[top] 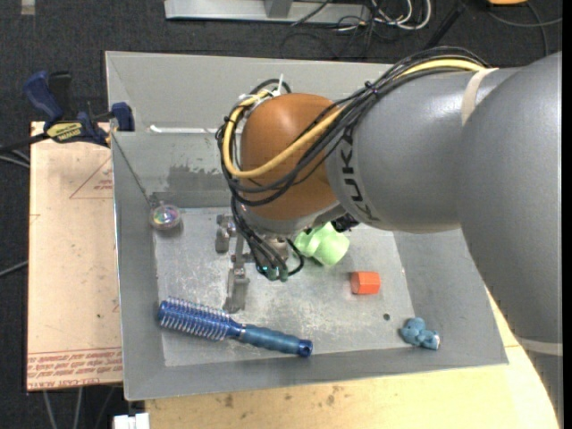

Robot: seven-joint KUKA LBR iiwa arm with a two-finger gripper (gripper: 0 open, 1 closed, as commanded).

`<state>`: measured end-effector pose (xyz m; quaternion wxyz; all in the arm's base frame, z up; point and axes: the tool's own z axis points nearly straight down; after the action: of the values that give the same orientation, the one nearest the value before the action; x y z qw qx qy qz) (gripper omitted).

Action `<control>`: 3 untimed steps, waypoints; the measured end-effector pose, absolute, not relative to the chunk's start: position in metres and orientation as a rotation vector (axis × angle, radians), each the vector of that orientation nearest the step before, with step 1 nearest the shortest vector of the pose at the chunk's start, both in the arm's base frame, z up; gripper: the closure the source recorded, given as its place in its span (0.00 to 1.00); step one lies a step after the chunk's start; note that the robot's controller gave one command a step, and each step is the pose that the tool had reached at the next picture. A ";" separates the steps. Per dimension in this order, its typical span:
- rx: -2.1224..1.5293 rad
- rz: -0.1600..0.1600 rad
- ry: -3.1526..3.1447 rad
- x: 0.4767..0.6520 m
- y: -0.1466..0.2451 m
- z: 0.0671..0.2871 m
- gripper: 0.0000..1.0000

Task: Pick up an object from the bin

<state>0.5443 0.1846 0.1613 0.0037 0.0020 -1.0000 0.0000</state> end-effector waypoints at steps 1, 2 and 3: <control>0.253 -0.006 -3.148 0.484 0.150 0.071 0.00; 0.194 -0.003 -3.138 0.500 0.150 0.070 0.00; 0.270 -0.006 -3.145 0.486 0.150 0.073 0.00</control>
Offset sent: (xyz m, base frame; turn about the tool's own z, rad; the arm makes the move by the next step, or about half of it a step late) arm -0.0643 -0.0344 -0.0913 -0.1609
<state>0.4859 0.1503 0.0729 -0.0077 0.0856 -0.9963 -0.0020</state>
